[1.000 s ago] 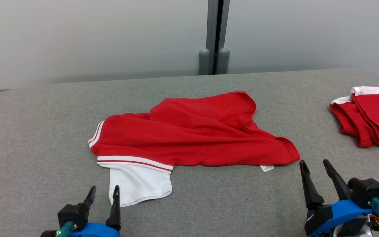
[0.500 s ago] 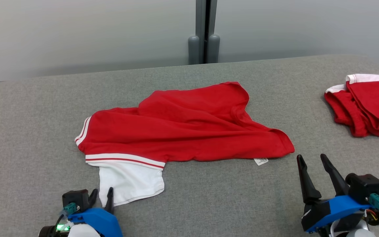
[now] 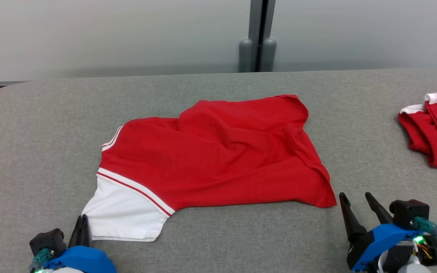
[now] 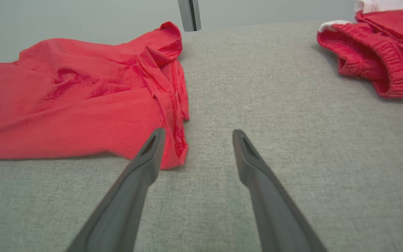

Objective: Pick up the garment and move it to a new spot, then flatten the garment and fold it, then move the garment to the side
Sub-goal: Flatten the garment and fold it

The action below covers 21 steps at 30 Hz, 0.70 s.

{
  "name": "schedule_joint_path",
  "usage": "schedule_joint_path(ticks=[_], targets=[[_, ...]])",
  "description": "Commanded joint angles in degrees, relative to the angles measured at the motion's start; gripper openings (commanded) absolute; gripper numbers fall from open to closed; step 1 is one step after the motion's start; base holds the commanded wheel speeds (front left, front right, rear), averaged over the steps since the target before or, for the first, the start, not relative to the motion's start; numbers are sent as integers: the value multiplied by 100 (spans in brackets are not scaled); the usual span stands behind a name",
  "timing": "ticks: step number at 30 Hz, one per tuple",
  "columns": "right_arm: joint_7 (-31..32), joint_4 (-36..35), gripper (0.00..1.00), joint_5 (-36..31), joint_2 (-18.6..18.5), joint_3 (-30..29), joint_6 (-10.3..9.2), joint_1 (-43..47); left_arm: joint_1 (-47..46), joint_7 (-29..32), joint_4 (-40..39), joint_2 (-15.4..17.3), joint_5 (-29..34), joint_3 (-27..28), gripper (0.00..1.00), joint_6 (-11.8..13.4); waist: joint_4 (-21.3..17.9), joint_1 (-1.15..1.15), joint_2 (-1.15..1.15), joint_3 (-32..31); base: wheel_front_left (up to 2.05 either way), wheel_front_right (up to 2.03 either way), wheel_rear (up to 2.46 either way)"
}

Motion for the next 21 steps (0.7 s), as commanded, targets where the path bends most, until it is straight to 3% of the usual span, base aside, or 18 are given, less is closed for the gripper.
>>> schedule_joint_path(ticks=[1,11,21], targets=[[46,59,100,9,-5,-4,3,-152,12,-8,-44,36,-30,-14,0,16,64,-1,0,22,0,0,0],[443,619,100,-181,-8,-351,3,-587,42,88,-163,-15,-85,-135,0,14,191,-1,0,83,0,0,0],[808,1502,100,-322,-10,316,3,-1195,-81,149,-336,-10,-129,-233,0,31,172,-1,0,261,0,0,0]])
